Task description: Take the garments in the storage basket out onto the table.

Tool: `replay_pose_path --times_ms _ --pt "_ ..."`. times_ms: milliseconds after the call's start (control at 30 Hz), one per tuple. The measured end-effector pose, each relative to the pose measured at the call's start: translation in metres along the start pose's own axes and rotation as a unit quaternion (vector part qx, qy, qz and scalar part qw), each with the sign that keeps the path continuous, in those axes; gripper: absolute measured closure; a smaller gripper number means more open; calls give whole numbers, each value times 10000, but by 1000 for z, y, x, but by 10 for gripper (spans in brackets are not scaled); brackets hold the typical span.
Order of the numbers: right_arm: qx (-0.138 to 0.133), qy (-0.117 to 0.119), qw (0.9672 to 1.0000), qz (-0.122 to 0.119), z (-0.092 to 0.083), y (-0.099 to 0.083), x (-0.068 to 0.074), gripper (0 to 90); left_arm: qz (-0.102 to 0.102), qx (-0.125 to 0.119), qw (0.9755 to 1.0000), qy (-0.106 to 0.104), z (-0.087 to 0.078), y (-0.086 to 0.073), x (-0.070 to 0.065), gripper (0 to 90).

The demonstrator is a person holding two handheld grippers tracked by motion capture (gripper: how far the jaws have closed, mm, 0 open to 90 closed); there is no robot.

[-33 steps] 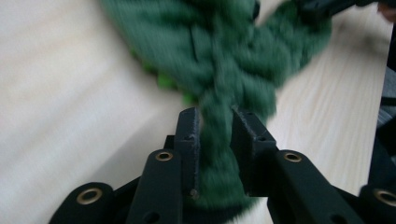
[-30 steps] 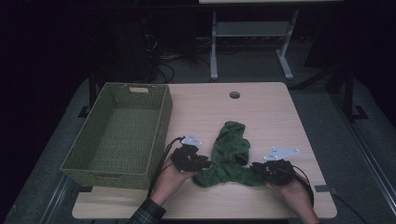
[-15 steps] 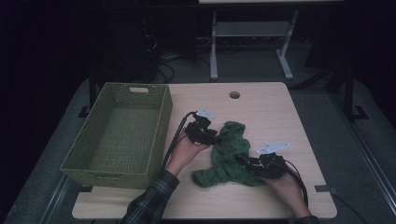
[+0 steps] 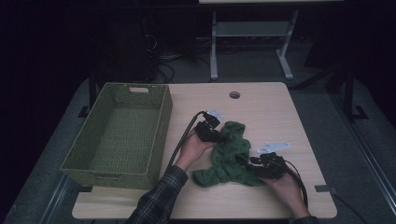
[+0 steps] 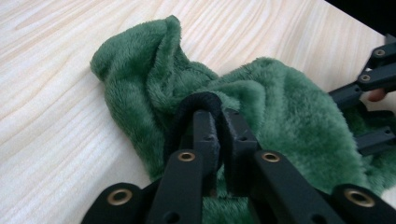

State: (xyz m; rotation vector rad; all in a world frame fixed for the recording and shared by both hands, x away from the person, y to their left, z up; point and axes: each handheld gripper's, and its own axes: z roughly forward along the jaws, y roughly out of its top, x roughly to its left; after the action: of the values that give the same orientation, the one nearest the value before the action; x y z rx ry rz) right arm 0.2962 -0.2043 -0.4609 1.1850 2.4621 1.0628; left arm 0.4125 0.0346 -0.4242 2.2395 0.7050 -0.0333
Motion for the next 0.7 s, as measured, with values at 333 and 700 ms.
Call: replay_pose_path --times_ms 333,700 --pt "-4 90 9997 241 7 2 -1 579 -90 -425 9990 67 -30 -6 -2 858" --pt "13 -312 9994 179 10 11 -12 808 -290 -556 9977 250 -49 -17 -3 860"
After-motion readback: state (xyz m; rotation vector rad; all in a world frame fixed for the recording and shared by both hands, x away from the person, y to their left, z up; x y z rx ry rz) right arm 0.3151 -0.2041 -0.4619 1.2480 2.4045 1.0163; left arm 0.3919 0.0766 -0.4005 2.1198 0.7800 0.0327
